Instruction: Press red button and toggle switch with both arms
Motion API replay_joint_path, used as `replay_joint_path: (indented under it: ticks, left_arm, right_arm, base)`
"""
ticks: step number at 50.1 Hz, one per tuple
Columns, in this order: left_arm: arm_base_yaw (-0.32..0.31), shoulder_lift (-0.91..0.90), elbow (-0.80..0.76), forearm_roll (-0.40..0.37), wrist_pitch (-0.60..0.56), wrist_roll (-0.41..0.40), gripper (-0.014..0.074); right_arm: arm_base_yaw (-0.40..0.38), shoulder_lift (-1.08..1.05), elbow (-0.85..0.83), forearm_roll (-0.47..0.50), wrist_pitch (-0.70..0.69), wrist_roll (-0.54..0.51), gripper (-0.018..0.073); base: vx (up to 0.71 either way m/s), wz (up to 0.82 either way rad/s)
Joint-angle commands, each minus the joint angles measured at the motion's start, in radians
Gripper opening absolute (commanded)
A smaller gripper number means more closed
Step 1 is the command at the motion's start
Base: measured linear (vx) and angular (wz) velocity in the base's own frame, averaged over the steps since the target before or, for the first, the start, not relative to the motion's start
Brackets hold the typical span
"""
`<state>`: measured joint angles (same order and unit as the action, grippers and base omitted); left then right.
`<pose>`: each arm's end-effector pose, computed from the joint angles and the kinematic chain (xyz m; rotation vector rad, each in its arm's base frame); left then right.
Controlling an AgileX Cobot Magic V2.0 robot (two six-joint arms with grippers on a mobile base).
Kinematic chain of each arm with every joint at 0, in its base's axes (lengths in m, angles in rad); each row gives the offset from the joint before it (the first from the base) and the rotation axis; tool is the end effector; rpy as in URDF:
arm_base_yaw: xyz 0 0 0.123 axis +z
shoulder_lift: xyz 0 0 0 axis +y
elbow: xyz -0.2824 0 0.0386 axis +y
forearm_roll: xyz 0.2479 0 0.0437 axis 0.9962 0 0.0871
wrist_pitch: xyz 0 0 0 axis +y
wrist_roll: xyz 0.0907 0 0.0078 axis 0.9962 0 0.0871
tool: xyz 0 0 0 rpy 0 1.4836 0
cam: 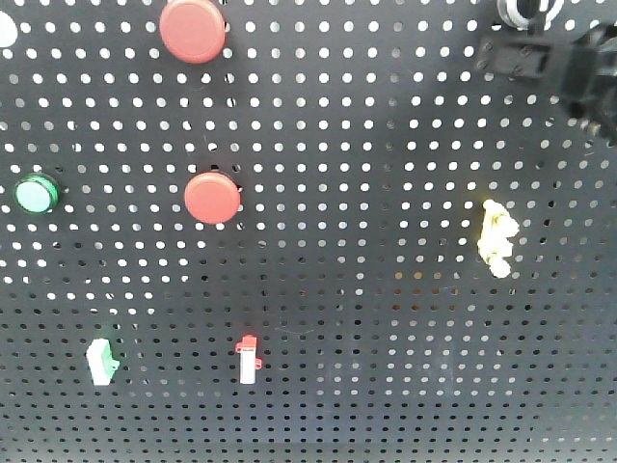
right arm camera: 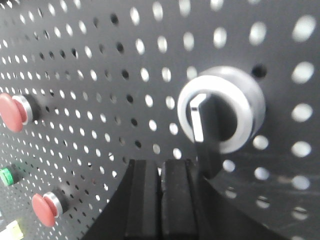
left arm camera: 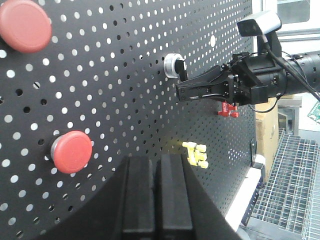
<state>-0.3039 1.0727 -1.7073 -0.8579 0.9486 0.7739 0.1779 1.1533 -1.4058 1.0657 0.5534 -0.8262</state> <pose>0.1211 -0.0967 0.5703 0.8710 1.3650 -0.6189 0.2195 0.0821 0.5049 -0.3945 1.5109 0.6367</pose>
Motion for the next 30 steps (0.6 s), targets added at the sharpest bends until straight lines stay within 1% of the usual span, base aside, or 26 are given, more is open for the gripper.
replay_joint_path:
  ticks: [1,20,27,30]
  left_arm:
    - [0.0,-0.005,-0.021,-0.041,-0.071,-0.009,0.0001]
    - [0.0,-0.005,-0.021,-0.023,-0.065,-0.009,0.0001]
    - [0.0,-0.005,-0.021,-0.023,-0.056,-0.009,0.0001]
    - [0.0,-0.005,-0.021,-0.023,-0.056,-0.009,0.0001]
  right_arm:
    - [-0.005,-0.009,-0.032,0.033,-0.102,-0.009,-0.0003]
    - [-0.005,-0.011,-0.038,0.033,-0.164,-0.018,-0.0003]
    - [-0.005,-0.013,-0.038,0.011,-0.188,-0.019,-0.0003]
    - [-0.016,-0.013,-0.038,0.003,-0.19,-0.012,-0.0003]
  base:
    - [0.0,0.0]
    - [0.0,0.0]
    - [0.0,0.0]
    - [0.0,0.0]
